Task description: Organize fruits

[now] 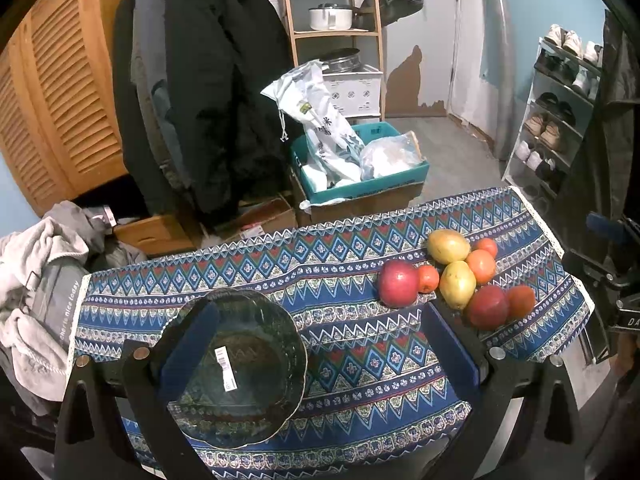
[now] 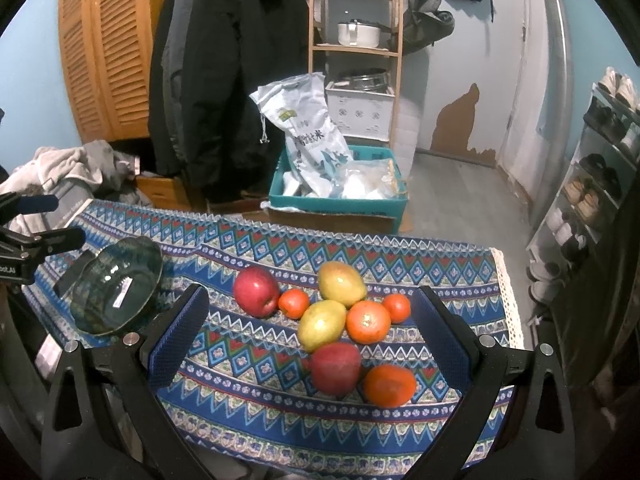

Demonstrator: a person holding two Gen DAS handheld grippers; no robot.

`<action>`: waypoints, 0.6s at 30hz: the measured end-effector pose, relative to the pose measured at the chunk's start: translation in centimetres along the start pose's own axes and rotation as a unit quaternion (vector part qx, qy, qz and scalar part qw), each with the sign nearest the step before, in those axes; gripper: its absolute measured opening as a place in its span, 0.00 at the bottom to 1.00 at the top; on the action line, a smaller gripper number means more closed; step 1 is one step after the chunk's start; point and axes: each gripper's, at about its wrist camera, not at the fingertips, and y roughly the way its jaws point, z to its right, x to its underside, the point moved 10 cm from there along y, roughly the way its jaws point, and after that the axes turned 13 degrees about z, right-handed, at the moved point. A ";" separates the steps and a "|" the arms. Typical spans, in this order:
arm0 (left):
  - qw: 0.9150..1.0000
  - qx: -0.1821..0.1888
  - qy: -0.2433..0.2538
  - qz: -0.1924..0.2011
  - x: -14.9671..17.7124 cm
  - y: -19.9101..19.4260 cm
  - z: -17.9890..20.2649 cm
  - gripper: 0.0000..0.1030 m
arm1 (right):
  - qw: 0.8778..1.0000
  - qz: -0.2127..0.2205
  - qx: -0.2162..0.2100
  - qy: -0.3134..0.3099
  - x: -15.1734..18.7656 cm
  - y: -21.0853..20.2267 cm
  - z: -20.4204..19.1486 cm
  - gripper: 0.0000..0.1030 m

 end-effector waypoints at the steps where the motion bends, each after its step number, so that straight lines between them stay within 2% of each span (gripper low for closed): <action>1: 1.000 0.000 0.000 0.000 0.0 0.0 0.0 0.99 | 1.000 0.000 0.000 0.000 0.0 0.0 0.1 0.97; 18: 1.000 -0.002 0.001 -0.004 0.2 0.2 -0.1 0.99 | 1.000 -0.002 -0.002 -0.005 0.1 0.0 0.1 0.97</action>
